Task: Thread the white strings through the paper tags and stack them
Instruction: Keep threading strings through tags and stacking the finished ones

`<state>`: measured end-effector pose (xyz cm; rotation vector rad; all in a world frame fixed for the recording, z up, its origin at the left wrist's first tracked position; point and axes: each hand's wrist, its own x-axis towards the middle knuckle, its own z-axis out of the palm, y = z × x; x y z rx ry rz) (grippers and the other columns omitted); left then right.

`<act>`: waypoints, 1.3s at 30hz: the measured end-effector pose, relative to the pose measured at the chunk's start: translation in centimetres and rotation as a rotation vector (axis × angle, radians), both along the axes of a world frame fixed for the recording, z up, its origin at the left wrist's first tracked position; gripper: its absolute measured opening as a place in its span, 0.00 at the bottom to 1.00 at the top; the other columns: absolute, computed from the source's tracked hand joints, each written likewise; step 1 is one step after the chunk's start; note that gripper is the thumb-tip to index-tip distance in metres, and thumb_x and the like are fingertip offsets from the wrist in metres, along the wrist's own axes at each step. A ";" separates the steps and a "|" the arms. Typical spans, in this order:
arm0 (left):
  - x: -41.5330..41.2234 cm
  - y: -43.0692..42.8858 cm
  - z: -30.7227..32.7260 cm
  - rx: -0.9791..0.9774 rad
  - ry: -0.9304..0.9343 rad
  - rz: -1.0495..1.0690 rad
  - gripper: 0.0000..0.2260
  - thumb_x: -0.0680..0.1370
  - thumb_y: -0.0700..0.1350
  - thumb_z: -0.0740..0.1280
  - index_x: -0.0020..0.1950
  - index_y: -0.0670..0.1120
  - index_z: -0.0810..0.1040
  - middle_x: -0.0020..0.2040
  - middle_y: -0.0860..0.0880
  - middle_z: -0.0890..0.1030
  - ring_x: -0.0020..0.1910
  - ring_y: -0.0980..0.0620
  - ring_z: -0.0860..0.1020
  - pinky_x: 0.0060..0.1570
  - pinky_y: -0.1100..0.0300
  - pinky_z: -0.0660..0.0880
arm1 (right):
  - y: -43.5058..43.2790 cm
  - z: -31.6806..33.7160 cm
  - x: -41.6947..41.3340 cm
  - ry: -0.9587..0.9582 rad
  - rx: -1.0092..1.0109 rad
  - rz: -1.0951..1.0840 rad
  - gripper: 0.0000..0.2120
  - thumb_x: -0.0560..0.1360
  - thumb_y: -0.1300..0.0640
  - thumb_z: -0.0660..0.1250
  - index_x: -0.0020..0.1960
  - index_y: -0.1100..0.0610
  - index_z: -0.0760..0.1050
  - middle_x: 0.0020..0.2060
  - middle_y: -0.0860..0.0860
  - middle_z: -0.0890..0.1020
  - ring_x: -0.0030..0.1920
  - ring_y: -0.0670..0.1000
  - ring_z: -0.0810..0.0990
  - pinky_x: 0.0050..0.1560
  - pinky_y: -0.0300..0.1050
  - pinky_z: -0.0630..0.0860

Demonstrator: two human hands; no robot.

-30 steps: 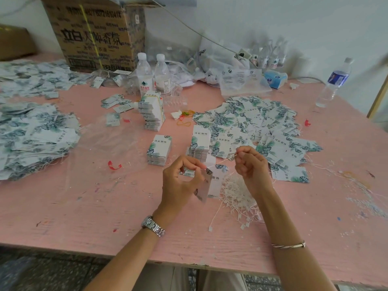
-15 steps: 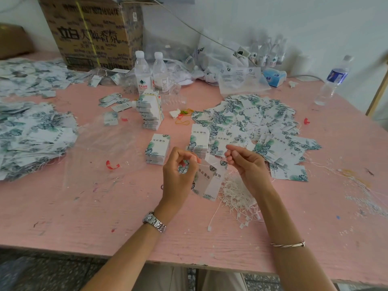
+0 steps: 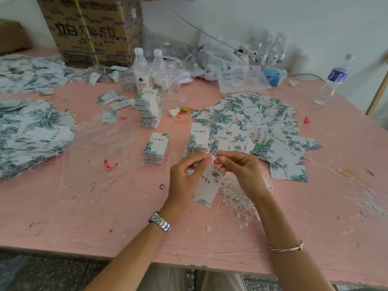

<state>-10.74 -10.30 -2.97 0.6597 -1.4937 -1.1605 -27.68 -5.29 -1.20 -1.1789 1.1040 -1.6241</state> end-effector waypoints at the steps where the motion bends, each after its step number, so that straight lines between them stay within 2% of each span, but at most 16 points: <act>1: 0.0 0.0 -0.1 -0.011 -0.011 0.003 0.09 0.77 0.44 0.72 0.54 0.57 0.84 0.52 0.56 0.86 0.51 0.55 0.83 0.50 0.57 0.78 | 0.0 0.0 0.1 0.000 -0.002 0.009 0.09 0.73 0.63 0.71 0.53 0.57 0.85 0.44 0.60 0.86 0.41 0.53 0.86 0.45 0.41 0.81; 5: 0.0 0.2 -0.4 0.008 -0.025 0.012 0.11 0.77 0.43 0.72 0.55 0.59 0.84 0.53 0.58 0.86 0.51 0.53 0.82 0.51 0.51 0.77 | 0.0 0.0 0.2 -0.009 0.016 0.018 0.10 0.74 0.64 0.70 0.54 0.60 0.83 0.44 0.61 0.86 0.44 0.55 0.86 0.46 0.41 0.82; 8: 0.1 0.4 -0.5 0.031 -0.016 0.025 0.08 0.76 0.48 0.72 0.53 0.58 0.84 0.51 0.58 0.86 0.50 0.55 0.82 0.50 0.56 0.78 | -0.1 0.0 0.2 -0.005 0.036 0.011 0.10 0.74 0.63 0.70 0.55 0.64 0.81 0.44 0.62 0.86 0.43 0.55 0.86 0.44 0.41 0.82; 10: 0.1 0.4 -0.6 0.040 -0.027 0.053 0.06 0.76 0.48 0.72 0.51 0.56 0.84 0.48 0.58 0.86 0.46 0.59 0.81 0.47 0.60 0.76 | -0.1 0.0 0.2 -0.002 0.040 0.007 0.10 0.74 0.62 0.70 0.54 0.65 0.81 0.42 0.61 0.86 0.40 0.54 0.86 0.41 0.40 0.82; 13: 0.0 0.3 -0.9 0.077 -0.055 0.083 0.04 0.76 0.44 0.73 0.50 0.52 0.85 0.44 0.57 0.85 0.42 0.59 0.78 0.46 0.57 0.74 | -0.1 -0.1 0.3 0.032 0.016 0.022 0.05 0.75 0.62 0.70 0.48 0.64 0.81 0.37 0.58 0.84 0.32 0.51 0.81 0.30 0.39 0.76; 16: 0.0 0.4 -1.1 0.088 -0.059 0.079 0.03 0.76 0.43 0.74 0.49 0.47 0.86 0.42 0.56 0.85 0.40 0.62 0.77 0.45 0.60 0.72 | -0.1 -0.2 0.4 0.070 -0.005 0.036 0.05 0.76 0.61 0.70 0.45 0.63 0.82 0.35 0.58 0.82 0.29 0.48 0.75 0.28 0.37 0.71; 20: -0.1 0.4 -1.2 0.069 -0.066 0.069 0.02 0.76 0.44 0.74 0.48 0.48 0.85 0.40 0.60 0.84 0.39 0.64 0.76 0.43 0.68 0.69 | -0.2 -0.3 0.5 0.070 -0.003 0.060 0.05 0.76 0.60 0.71 0.48 0.63 0.82 0.33 0.57 0.79 0.30 0.49 0.74 0.30 0.38 0.71; 24: -0.1 0.3 -1.4 0.060 -0.080 0.058 0.03 0.77 0.45 0.73 0.50 0.48 0.85 0.43 0.57 0.84 0.41 0.63 0.76 0.44 0.67 0.70 | -0.2 -0.4 0.6 0.085 0.006 0.034 0.05 0.74 0.59 0.73 0.49 0.58 0.84 0.34 0.54 0.80 0.33 0.49 0.75 0.35 0.39 0.73; 28: -0.1 0.3 -1.5 0.051 -0.090 0.054 0.04 0.78 0.45 0.72 0.51 0.48 0.84 0.44 0.55 0.85 0.42 0.62 0.77 0.44 0.69 0.70 | -0.2 -0.3 0.6 0.107 0.011 0.007 0.06 0.74 0.63 0.72 0.49 0.55 0.85 0.37 0.53 0.82 0.35 0.47 0.76 0.39 0.37 0.75; 39: 0.0 0.3 -1.4 0.037 -0.122 0.031 0.03 0.78 0.44 0.72 0.50 0.51 0.84 0.44 0.59 0.85 0.44 0.61 0.79 0.43 0.70 0.68 | 0.0 0.0 1.1 0.155 -0.005 0.020 0.04 0.74 0.68 0.71 0.49 0.64 0.79 0.41 0.54 0.82 0.42 0.50 0.79 0.44 0.39 0.77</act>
